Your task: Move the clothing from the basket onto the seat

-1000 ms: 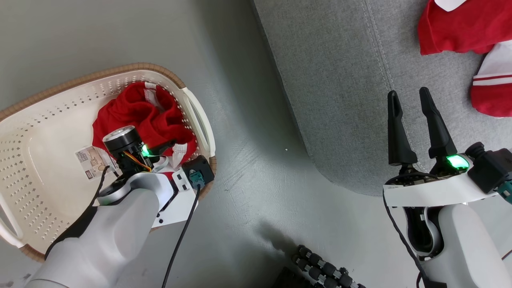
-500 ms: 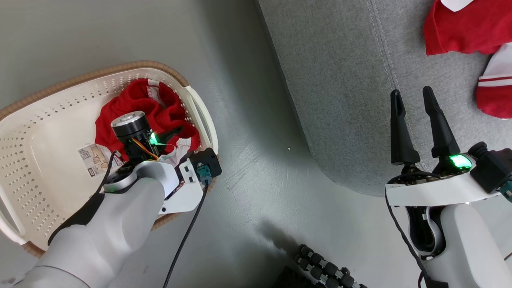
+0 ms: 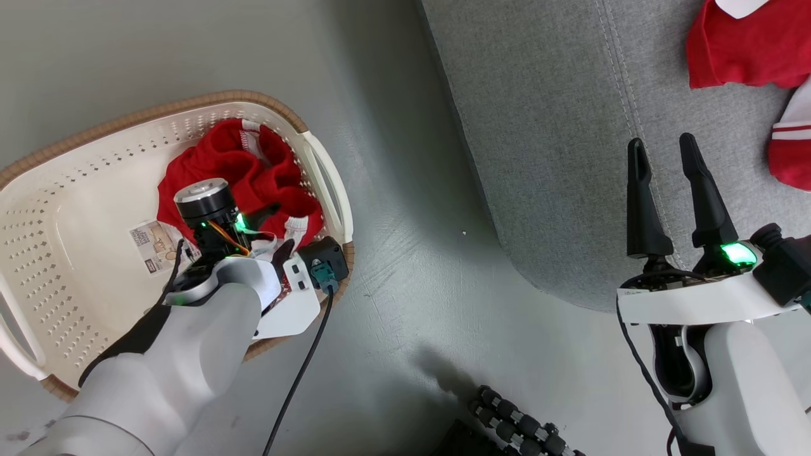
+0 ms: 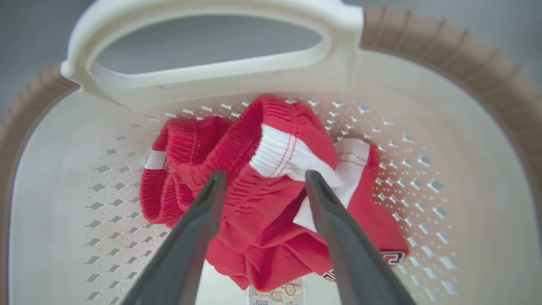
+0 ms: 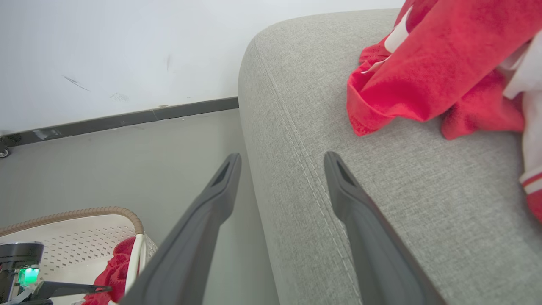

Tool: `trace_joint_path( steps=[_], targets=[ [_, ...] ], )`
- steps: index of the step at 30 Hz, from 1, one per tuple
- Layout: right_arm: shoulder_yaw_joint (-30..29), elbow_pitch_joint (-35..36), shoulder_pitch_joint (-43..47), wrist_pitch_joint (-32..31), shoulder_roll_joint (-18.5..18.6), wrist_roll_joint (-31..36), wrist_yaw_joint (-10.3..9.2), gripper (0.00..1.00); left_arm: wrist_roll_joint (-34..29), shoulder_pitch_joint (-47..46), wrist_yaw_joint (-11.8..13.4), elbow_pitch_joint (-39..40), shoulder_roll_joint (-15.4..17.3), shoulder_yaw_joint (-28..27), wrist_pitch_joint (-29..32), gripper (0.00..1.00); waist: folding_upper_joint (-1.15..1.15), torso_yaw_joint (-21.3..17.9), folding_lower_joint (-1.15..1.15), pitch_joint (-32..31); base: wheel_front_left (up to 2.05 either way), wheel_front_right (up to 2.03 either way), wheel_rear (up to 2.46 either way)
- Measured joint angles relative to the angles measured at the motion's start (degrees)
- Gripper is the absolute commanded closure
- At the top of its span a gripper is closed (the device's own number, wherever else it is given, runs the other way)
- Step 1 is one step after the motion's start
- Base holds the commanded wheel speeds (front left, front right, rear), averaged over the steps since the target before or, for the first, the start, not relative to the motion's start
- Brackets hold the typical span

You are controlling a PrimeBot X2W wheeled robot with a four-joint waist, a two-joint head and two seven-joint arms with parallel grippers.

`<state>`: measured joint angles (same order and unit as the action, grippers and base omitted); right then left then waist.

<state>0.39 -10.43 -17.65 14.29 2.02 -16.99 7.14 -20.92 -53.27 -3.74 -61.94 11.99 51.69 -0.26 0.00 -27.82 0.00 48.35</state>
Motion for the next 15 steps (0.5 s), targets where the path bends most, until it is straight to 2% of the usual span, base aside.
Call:
trace_joint_path(
  steps=[1, 2, 4, 5, 6, 15],
  targets=[
    [-0.03, 0.07, 0.01, 0.0, 0.0, 0.1, 0.0, 0.0, 0.0, 0.0, 0.05, -0.21, -0.14, 0.0, 0.01, 0.26, 0.0, 0.06, 0.0, 0.01, 0.0, 0.0, 0.0],
    [-0.04, 0.19, 0.01, 0.0, 0.0, 0.22, 0.0, 0.0, 0.0, 0.0, 0.19, -0.38, -0.25, 0.0, 0.01, 0.54, 0.0, 0.11, 0.0, 0.03, 0.0, 0.0, 0.0],
    [-0.03, 0.43, 0.0, 0.01, 0.0, 0.29, 0.0, 0.0, 0.01, 0.0, 0.21, -0.76, -0.47, -0.02, 0.0, 0.71, 0.0, 0.21, 0.0, 0.05, 0.0, 0.0, 0.0],
    [0.07, 0.53, -0.01, 0.01, 0.0, 0.29, 0.0, 0.0, 0.08, 0.0, 0.23, -1.07, -0.63, -0.15, 0.0, 0.88, 0.0, 0.31, 0.0, 0.07, 0.0, 0.0, 0.0],
    [0.21, 0.56, -0.02, 0.01, 0.0, 0.29, 0.0, 0.0, 0.12, 0.0, 0.3, -1.15, -0.68, -0.22, -0.01, 1.0, 0.0, 0.36, 0.0, 0.06, 0.0, 0.0, 0.0],
    [1.34, 0.63, -0.29, 0.01, 0.0, 0.29, 0.0, 0.0, 1.25, -0.02, 2.23, -2.1, -0.12, -1.94, -0.31, 1.0, 0.0, 0.62, 0.0, -0.22, 0.0, 0.0, 0.0]
  ],
)
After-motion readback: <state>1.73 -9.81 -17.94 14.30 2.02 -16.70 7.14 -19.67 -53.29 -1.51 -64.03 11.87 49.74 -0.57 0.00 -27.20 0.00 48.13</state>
